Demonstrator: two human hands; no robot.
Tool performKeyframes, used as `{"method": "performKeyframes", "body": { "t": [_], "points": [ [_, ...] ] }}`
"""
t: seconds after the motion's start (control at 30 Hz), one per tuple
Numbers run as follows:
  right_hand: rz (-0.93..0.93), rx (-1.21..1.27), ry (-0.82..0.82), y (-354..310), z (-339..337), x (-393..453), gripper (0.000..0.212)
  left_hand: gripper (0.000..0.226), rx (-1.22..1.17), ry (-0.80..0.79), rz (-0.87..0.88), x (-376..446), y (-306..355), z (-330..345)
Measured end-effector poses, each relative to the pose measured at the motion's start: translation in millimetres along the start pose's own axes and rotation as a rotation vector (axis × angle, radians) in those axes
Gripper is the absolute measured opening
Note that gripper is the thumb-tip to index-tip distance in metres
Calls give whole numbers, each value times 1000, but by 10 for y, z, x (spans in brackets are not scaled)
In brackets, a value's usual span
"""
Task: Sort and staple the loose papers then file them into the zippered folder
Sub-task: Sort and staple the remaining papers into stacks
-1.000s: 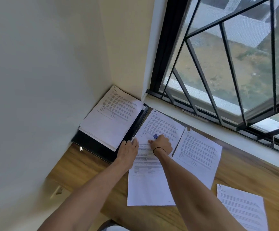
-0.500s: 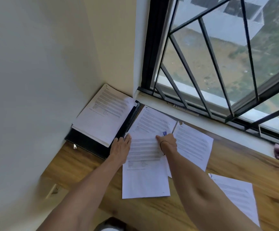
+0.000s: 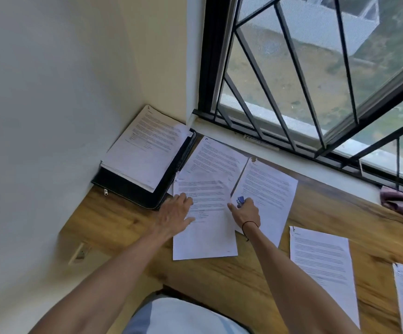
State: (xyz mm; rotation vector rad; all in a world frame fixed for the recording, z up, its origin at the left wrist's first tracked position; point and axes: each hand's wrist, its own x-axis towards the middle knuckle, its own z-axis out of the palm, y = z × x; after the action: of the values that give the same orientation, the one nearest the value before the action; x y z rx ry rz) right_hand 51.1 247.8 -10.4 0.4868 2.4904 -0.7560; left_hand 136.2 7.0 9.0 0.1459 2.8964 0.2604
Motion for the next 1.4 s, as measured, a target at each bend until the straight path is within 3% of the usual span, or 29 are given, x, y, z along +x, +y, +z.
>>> {"method": "performKeyframes", "body": {
  "t": [0.17,0.27,0.53,0.67,0.77,0.83,1.03,1.13,1.2,1.3,1.4],
  "points": [
    [-24,5,1,-13,-39,-16,28,100,114,-259,53,75,404,75],
    [-29,5,-30,-32,0,-8,23,110,180,-359,-11,132,542,135],
    [46,267,-103,-150,-13,214,48,105,190,-359,-26,161,620,191],
    [-32,322,-171,-343,-57,303,27,106,173,-351,-32,149,626,199],
    [-84,283,6,-464,-80,413,25,106,188,-357,-26,172,625,207],
    [-131,288,14,-548,-96,487,14,105,195,-354,-15,184,606,207],
    [-152,268,5,-673,-98,555,12,98,209,-338,39,211,554,165],
    [-156,257,5,-655,-56,594,7,81,203,-288,74,321,499,55],
    [-162,257,2,-633,-45,624,8,62,140,-211,42,458,484,-64],
    [-183,265,-11,-597,-38,660,8,39,-226,25,-147,738,443,-225],
    [-223,285,-12,-587,-82,615,14,49,-534,92,-206,1074,377,-349]
  ]
}}
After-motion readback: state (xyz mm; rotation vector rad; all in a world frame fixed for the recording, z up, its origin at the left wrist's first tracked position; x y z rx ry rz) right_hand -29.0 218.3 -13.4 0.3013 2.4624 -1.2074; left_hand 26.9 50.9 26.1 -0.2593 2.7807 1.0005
